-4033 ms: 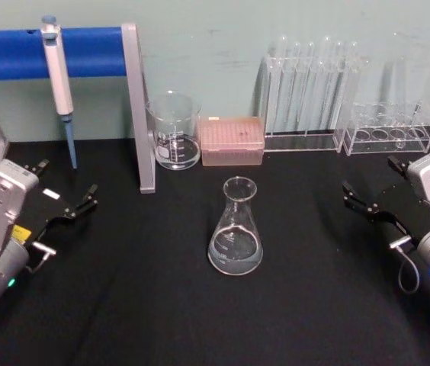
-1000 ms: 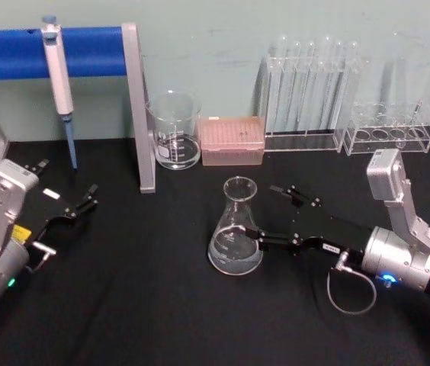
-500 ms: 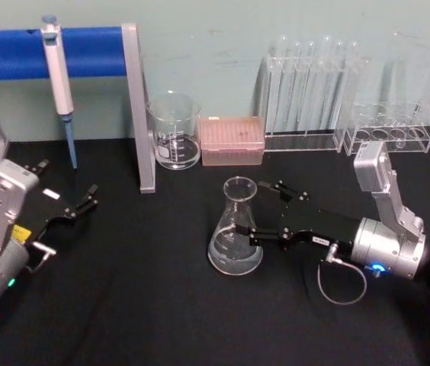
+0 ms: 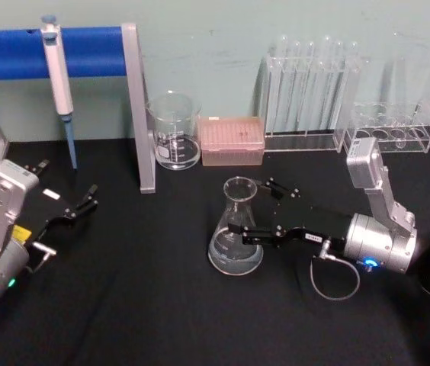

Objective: Grasp the erlenmeyer flask with one hand, shake it three times, then place it back.

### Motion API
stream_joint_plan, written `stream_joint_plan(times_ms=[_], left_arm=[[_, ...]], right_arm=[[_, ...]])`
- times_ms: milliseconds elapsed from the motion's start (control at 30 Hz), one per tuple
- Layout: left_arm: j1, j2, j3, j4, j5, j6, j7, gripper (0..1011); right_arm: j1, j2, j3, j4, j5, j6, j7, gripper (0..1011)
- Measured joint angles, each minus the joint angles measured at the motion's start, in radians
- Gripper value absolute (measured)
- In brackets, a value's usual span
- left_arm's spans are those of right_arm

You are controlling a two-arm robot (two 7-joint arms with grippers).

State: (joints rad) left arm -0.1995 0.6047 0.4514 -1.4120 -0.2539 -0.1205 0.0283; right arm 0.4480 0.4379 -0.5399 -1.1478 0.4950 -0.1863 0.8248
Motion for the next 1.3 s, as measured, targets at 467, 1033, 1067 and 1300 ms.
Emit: stream_joint_plan(times_ms=[467, 1033, 1067, 1300], left_arm=[[0.0, 0.0, 0.0, 0.0, 0.0, 0.0, 0.0, 1001], [0.0, 0.0, 0.0, 0.0, 0.0, 0.0, 0.0, 1001], [0.0, 0.0, 0.0, 0.0, 0.0, 0.0, 0.0, 1001], [0.0, 0.0, 0.0, 0.0, 0.0, 0.0, 0.0, 1001]], right_arm=[[0.037, -0.023, -0.017, 0.048, 0.0, -0.013, 0.015, 1000], [0.05, -0.039, -0.024, 0.067, 0.005, -0.01, 0.025, 1000], [0.049, -0.039, -0.024, 0.066, 0.005, -0.009, 0.023, 1000], [0.047, -0.038, -0.024, 0.063, 0.005, -0.006, 0.017, 1000]])
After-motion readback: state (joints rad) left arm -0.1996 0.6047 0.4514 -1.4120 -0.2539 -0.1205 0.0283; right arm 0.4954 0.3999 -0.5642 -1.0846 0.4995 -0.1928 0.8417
